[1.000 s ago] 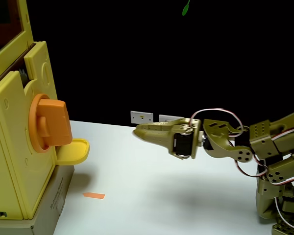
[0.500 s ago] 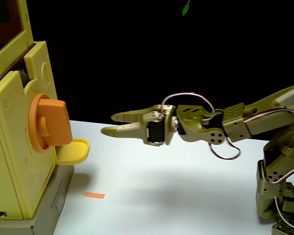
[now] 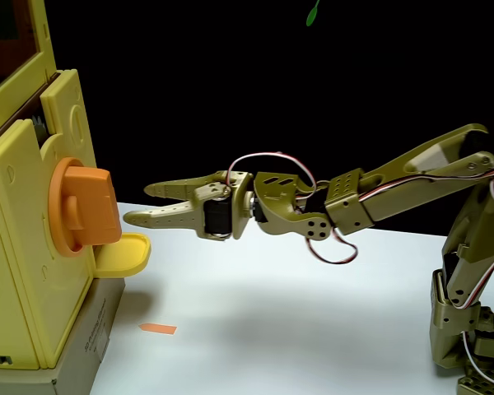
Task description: Turn the button of vending machine.
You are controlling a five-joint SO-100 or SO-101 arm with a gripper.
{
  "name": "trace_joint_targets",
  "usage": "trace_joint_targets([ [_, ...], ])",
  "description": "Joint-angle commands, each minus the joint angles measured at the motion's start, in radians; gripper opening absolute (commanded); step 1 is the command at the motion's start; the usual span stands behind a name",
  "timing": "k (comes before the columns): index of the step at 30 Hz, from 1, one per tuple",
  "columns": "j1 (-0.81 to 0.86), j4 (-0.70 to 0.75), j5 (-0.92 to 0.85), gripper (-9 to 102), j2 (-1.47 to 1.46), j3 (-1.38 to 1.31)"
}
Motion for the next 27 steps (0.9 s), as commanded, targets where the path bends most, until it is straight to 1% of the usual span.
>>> trace_joint_targets([
  [1, -0.006, -0.055, -0.011, 34, -0.043, -0.071],
  [9, -0.018, -0.149, -0.023, 32, -0.172, -0.15],
  [18, -0.044, -0.176, -0.044, 29, -0.268, -0.253],
  [27, -0.055, -0.198, -0.071, 23, -0.311, -0.284],
])
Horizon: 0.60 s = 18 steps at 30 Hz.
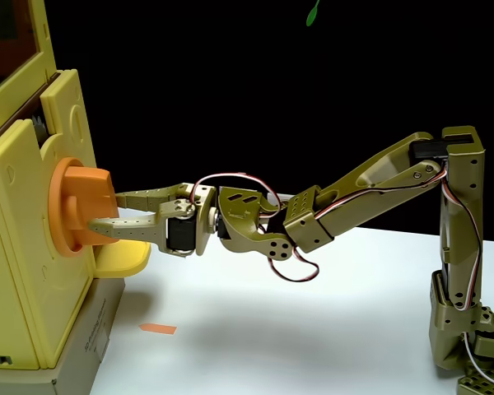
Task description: Turn the button of vending machine.
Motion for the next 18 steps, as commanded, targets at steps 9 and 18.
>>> trace_joint_targets([
  [9, -0.015, -0.069, -0.023, 18, -0.021, -0.067],
  [18, -0.031, -0.074, -0.06, 10, -0.041, -0.074],
])
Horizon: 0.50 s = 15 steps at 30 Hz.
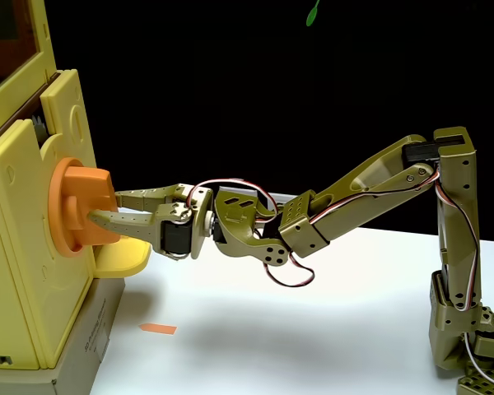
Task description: Turn the button of vending machine.
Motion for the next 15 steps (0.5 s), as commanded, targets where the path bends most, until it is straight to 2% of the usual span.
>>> trace_joint_targets([
  [1, -0.018, -0.018, -0.015, 8, 0.005, -0.048],
  [7, -0.026, -0.018, -0.021, -1, 0.003, -0.044],
  [15, -0.031, -0.018, -0.015, -1, 0.003, -0.041],
])
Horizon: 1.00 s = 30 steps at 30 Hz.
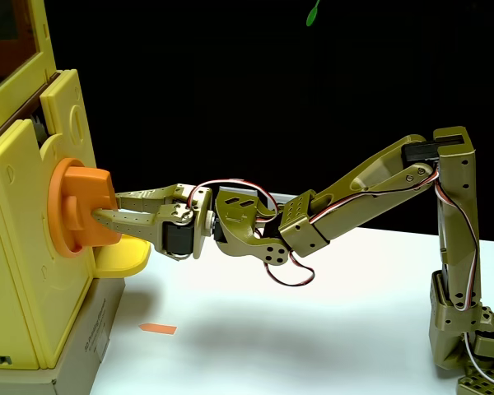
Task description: Turn the button of vending machine.
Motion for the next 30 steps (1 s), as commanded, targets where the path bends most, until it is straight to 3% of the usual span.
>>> trace_joint_targets([
  [1, -0.026, -0.018, 0.006, -1, 0.005, -0.041],
  [7, -0.026, -0.015, 0.147, -1, 0.018, -0.032],
  [12, -0.025, 0.044, 0.506, -1, 0.057, -0.029],
  [20, -0.015, 0.14, 1.336, -1, 0.115, -0.028],
  [28, -0.006, 0.153, 2.395, 0, 0.137, -0.032],
  [30, -0.003, 0.173, 2.592, 1, 0.138, -0.032],
])
